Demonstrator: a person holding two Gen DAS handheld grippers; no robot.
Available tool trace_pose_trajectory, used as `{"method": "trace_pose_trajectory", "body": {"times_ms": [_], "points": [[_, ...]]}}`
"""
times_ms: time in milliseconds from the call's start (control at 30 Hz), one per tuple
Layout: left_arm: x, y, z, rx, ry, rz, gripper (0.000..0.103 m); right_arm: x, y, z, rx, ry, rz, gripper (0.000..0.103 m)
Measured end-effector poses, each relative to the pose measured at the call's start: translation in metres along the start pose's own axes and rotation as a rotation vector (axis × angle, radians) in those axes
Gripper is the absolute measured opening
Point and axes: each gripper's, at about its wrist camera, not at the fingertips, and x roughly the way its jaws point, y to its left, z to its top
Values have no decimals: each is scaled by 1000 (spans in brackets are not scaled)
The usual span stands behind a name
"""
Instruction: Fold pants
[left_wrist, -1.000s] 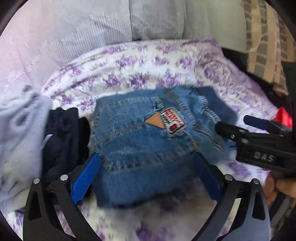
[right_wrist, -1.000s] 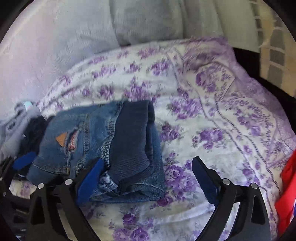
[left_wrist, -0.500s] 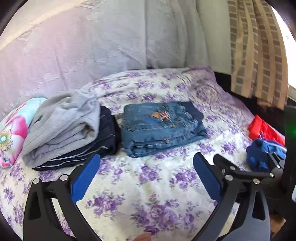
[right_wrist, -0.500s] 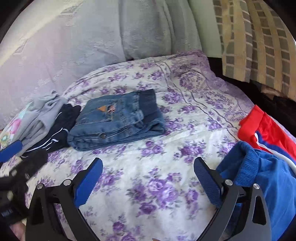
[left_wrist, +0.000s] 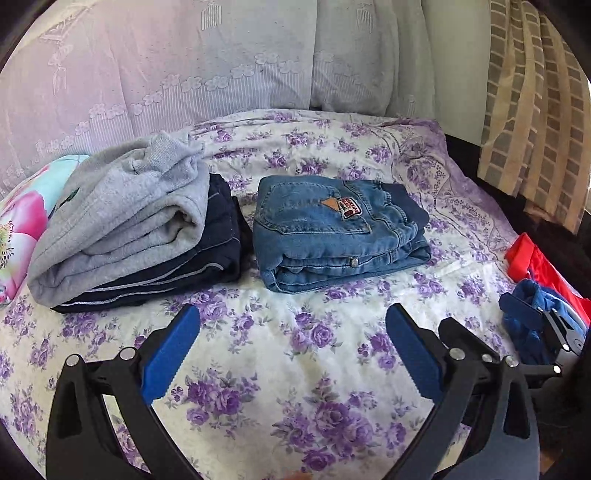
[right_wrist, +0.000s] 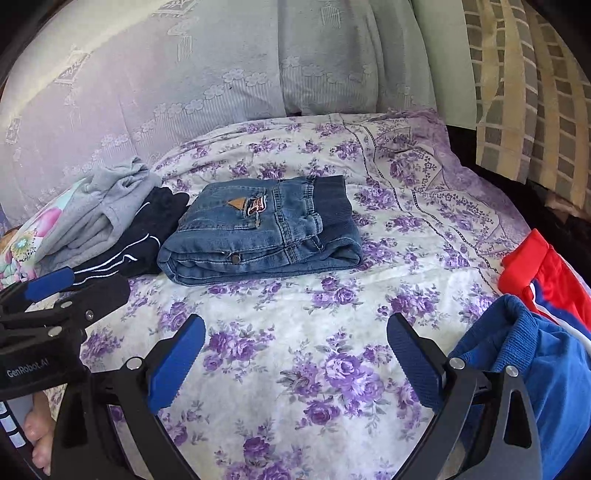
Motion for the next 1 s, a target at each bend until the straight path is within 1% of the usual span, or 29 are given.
{"method": "trace_pose_trajectory", "body": {"times_ms": [200, 267, 400, 567, 1000], "points": [[-1, -2, 1, 0, -4, -3, 98, 0, -1, 0, 5, 5, -2, 99], [-4, -5, 0, 16, -22, 7, 98, 1, -1, 0, 6, 9, -2, 99], [-7, -12, -1, 43, -30, 17, 98, 1, -1, 0, 3, 13, -4, 99], [-5, -7, 0, 19, -25, 36, 98, 2, -1, 0, 10, 14, -4, 99], [-1, 0, 1, -21, 5, 10, 98, 2, -2, 0, 11, 13, -2, 99]]}}
